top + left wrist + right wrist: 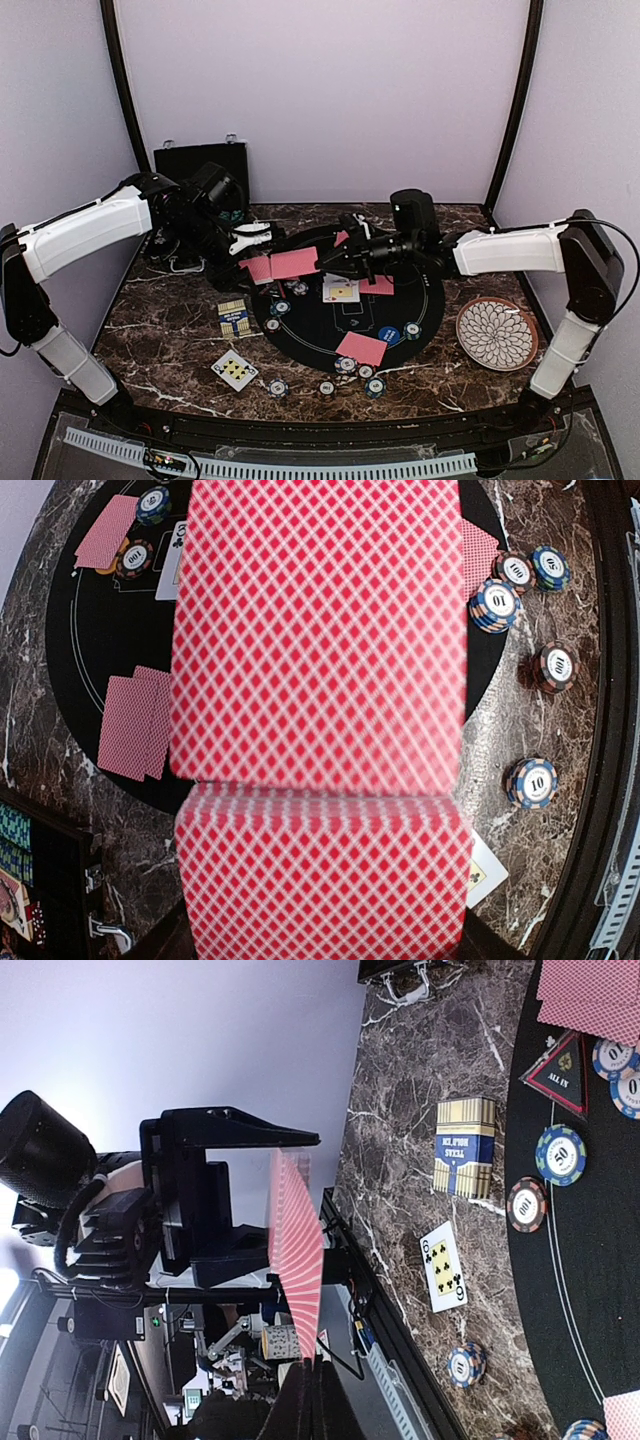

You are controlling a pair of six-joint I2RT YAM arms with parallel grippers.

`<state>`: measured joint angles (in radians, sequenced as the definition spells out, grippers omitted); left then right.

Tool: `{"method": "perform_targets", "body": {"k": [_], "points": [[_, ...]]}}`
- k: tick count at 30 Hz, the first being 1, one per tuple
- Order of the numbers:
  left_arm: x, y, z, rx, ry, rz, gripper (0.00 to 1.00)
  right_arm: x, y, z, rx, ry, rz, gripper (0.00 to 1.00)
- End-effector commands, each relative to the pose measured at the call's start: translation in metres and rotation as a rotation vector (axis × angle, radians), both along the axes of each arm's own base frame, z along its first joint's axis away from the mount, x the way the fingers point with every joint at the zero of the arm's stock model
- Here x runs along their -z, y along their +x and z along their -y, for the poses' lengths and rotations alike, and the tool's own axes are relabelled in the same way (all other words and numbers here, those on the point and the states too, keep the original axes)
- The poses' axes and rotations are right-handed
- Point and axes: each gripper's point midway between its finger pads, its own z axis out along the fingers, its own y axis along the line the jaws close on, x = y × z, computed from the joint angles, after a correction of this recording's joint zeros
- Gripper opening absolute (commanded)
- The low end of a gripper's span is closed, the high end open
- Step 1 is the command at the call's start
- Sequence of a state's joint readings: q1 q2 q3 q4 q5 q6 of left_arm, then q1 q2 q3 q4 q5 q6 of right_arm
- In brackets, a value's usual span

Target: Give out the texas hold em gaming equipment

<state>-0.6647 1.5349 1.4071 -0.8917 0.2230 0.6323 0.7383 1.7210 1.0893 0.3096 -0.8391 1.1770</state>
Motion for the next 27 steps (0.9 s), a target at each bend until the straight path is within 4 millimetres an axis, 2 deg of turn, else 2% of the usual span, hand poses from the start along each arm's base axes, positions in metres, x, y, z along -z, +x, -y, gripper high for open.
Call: {"method": "perform_targets", "body": {"k": [1,5,9,12,16,20,23,27], "points": [[-0.005,-0.002,-0.002,0.001,-0.006,0.002,0.0,-0.024,0.007,0.016,0.028,0.057,0.061,0.0],[-0.005,-0.001,-0.003,-0.001,-0.004,0.004,0.0,-0.019,0.02,0.038,0.078,0.044,0.059,0.0],[-0.004,-0.001,-0.004,-0.004,0.005,0.009,0.0,-0.001,0.037,0.067,0.139,0.002,0.049,0.0],[-0.003,0.0,-0.005,-0.008,0.009,0.009,0.0,0.019,0.051,0.093,0.198,-0.061,0.039,0.0],[0.002,0.002,-0.007,-0.015,0.025,0.012,0.0,0.06,0.074,0.136,0.312,-0.2,0.025,0.0],[0.004,0.005,-0.012,-0.03,0.032,0.016,0.0,0.089,0.088,0.166,0.385,-0.288,0.012,0.0],[0.004,0.008,-0.015,-0.041,0.028,0.016,0.0,0.105,0.095,0.178,0.411,-0.333,0.002,0.0],[0.002,0.012,-0.02,-0.056,0.023,0.022,0.0,0.12,0.104,0.18,0.414,-0.34,-0.015,0.0]]}}
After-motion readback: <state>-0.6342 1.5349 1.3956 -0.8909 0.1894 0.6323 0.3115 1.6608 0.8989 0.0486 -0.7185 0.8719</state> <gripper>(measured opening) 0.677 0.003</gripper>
